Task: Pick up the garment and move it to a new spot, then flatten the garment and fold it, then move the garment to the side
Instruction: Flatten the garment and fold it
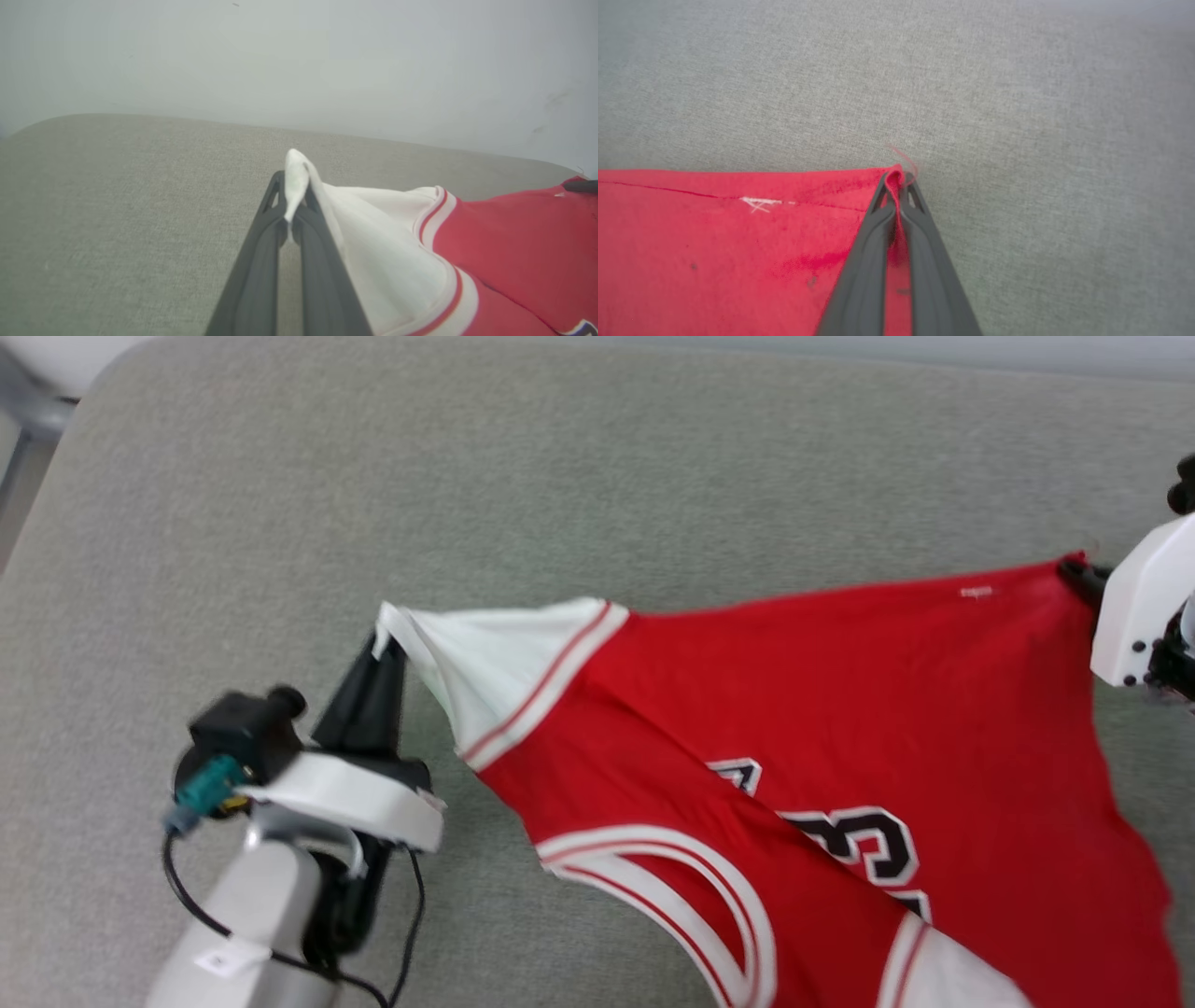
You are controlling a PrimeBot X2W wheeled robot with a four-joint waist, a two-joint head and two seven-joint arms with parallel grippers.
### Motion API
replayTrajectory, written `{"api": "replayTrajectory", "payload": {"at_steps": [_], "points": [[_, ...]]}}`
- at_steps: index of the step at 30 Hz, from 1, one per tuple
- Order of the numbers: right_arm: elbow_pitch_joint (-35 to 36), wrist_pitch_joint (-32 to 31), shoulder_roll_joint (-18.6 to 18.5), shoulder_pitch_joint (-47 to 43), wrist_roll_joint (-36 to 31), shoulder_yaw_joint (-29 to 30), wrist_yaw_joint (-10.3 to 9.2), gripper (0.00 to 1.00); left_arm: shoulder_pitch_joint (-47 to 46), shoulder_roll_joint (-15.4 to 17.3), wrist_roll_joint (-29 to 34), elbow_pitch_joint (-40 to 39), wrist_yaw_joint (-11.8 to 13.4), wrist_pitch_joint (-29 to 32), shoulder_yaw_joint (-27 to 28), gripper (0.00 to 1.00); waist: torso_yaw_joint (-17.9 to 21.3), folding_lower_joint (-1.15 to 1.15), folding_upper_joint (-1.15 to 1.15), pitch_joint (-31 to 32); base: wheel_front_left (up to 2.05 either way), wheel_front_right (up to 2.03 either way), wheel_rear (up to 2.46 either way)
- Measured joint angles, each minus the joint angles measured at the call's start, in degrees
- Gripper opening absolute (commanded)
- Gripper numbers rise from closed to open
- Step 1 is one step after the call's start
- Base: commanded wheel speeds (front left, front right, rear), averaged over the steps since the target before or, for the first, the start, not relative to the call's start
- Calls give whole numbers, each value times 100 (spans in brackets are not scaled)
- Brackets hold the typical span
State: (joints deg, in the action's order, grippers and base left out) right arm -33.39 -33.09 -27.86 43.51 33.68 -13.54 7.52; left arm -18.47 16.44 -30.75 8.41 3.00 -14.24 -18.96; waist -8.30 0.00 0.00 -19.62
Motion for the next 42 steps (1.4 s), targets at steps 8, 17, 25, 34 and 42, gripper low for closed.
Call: {"api": "replayTrajectory", "payload": {"at_steps": [8,17,25,34,42], "points": [[-192,575,325,485,-410,269,1,0,-1237,455,-1,378,-151,390,278,0,526,0,0,289,0,0,0],[-606,1270,677,1863,-864,454,2,0,-3511,722,140,1816,-413,784,337,0,1033,0,0,187,0,0,0],[-924,2068,878,3532,-1412,910,4,0,-5801,1032,568,2874,-553,723,301,0,1199,0,0,-280,0,0,0],[-1214,2472,938,4963,-1766,1102,4,0,-7663,1094,833,3604,-692,624,167,0,1223,0,0,-952,0,0,0],[-1802,2764,1099,5152,-1795,980,3,0,-7886,892,654,4337,-857,519,111,0,1148,1,0,-1558,0,0,0]]}}
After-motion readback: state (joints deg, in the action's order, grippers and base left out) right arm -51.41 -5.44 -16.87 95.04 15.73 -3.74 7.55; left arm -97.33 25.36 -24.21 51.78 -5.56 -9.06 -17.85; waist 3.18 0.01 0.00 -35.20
